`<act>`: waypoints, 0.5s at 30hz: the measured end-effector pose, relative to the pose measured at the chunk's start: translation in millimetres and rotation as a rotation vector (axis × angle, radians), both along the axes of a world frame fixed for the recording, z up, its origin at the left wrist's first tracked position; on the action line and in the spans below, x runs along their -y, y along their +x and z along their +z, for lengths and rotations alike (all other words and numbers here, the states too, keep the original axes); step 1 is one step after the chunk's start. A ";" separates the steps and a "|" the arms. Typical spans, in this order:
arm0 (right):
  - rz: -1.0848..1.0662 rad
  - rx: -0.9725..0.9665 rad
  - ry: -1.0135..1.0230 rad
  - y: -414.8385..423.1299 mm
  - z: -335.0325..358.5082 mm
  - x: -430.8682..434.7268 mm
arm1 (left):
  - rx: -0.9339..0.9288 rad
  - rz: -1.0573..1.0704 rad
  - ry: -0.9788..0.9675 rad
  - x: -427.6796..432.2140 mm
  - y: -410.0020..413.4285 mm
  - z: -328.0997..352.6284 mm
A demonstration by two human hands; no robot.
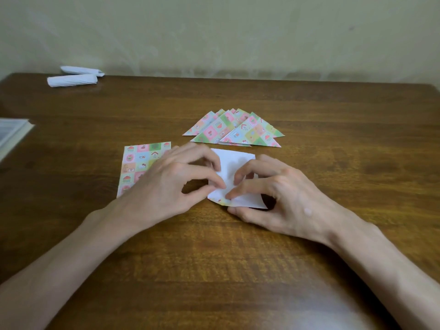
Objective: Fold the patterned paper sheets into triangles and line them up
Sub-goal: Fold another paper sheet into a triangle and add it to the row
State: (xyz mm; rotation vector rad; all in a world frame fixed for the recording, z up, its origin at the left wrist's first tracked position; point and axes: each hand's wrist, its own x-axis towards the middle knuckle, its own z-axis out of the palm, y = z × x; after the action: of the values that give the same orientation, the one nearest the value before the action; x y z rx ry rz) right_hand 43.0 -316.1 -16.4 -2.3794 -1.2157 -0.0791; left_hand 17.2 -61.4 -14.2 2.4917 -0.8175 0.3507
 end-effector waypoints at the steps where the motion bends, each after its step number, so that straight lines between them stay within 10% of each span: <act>1: -0.005 -0.016 0.009 -0.3 -0.4 -0.2 | -0.021 -0.037 0.008 -1.6 -1.4 0.9; 15: -0.097 -0.213 0.132 1.2 -1.1 -1.7 | -0.201 0.029 -0.062 -2.3 -6.0 -0.4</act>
State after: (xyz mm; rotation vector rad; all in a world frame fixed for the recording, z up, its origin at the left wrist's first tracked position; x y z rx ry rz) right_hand 44.2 -314.4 -17.5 -2.2658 -0.9663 0.0606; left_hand 11.2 -59.1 -14.5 2.4350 -0.6794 0.1299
